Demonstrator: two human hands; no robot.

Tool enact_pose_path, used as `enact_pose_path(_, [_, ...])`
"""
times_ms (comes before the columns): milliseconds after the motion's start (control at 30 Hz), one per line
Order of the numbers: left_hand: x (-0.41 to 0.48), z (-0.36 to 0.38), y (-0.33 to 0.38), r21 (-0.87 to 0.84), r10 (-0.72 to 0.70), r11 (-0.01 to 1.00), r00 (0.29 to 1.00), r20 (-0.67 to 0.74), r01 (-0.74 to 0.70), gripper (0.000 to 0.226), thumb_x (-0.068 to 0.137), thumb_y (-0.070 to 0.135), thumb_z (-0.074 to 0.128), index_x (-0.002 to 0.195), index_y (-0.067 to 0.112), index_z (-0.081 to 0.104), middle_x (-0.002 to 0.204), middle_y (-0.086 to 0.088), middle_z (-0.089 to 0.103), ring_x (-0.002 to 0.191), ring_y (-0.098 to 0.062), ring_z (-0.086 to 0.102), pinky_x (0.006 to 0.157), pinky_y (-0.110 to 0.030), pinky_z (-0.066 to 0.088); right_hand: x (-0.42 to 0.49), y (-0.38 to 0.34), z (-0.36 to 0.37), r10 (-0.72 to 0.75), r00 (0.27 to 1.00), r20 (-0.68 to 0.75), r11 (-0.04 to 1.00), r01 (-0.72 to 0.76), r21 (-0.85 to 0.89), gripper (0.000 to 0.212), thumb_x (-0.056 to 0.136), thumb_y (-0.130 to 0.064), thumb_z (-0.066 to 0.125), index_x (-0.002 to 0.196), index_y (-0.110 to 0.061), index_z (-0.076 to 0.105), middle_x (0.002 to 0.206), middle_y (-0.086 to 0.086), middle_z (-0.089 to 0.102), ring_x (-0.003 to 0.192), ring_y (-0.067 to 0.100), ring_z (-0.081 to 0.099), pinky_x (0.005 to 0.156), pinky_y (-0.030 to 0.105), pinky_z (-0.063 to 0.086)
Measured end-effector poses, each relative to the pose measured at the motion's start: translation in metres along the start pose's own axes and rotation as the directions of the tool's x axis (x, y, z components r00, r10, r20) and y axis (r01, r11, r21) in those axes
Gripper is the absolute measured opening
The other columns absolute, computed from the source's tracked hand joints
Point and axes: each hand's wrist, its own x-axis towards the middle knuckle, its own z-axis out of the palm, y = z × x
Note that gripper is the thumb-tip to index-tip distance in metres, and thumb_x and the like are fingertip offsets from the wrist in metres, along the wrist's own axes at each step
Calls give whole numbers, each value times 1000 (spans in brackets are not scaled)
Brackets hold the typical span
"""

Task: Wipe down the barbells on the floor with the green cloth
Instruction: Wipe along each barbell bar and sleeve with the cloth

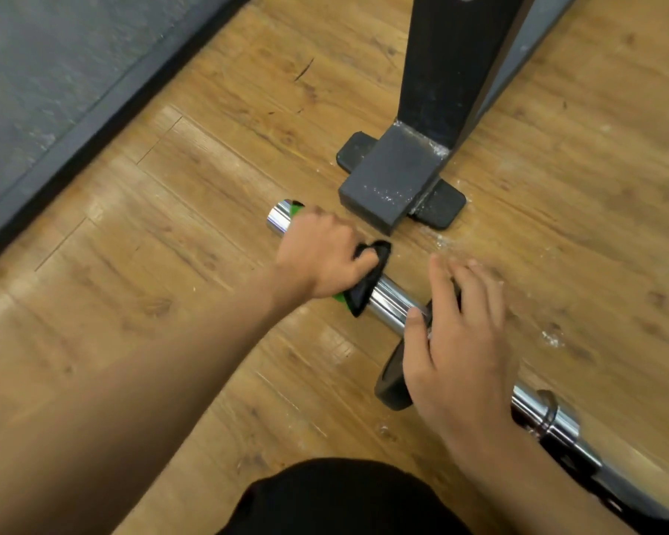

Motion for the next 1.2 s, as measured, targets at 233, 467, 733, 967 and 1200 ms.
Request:
enact_pose_path(233, [-69, 19, 62, -180, 11, 983, 992, -129, -34, 55, 101, 53, 28, 74, 18, 61, 74, 1, 57, 69, -24, 48, 81, -42, 38, -7, -16, 2, 202, 978, 44, 971, -206, 120, 74, 99, -32, 60, 162, -22, 23, 162, 2, 38, 150, 18, 28, 124, 44, 27])
enact_pose_path(467, [-103, 19, -9, -70, 186, 978, 970, -159, -199, 49, 93, 58, 42, 75, 15, 59, 74, -4, 57, 68, -29, 53, 75, -41, 43, -84, -36, 43, -102, 981, -164, 992, 114, 61, 68, 82, -3, 59, 150, -9, 52, 155, 15, 50, 148, 33, 38, 127, 47, 17])
enact_pose_path(733, [-74, 4, -50, -53, 30, 998, 999, 14, -29, 51, 92, 57, 34, 62, 17, 43, 61, -1, 51, 56, -32, 49, 65, -37, 29, -67, -41, 60, -48, 938, -343, 968, 128, 214, 69, 68, 8, 59, 136, -4, 65, 141, 19, 60, 137, 38, 50, 121, 60, 28])
enact_pose_path(967, [-97, 24, 50, -181, -18, 983, 974, -227, -24, 51, 100, 53, 38, 85, 14, 68, 89, -4, 64, 83, -29, 57, 95, -48, 39, -37, -18, 39, -21, 968, -249, 945, 100, 311, 52, 76, -2, 59, 127, -5, 69, 132, 12, 60, 131, 30, 49, 111, 55, 40])
enact_pose_path(1200, [-60, 24, 79, -151, 28, 987, 983, -183, -56, 50, 106, 45, 35, 118, 10, 69, 122, -13, 63, 122, -37, 55, 124, -51, 22, 71, 23, -7, 298, 933, 201, 832, -357, 425, 43, 86, -4, 51, 112, -27, 76, 116, -5, 72, 111, 20, 64, 99, 33, 48])
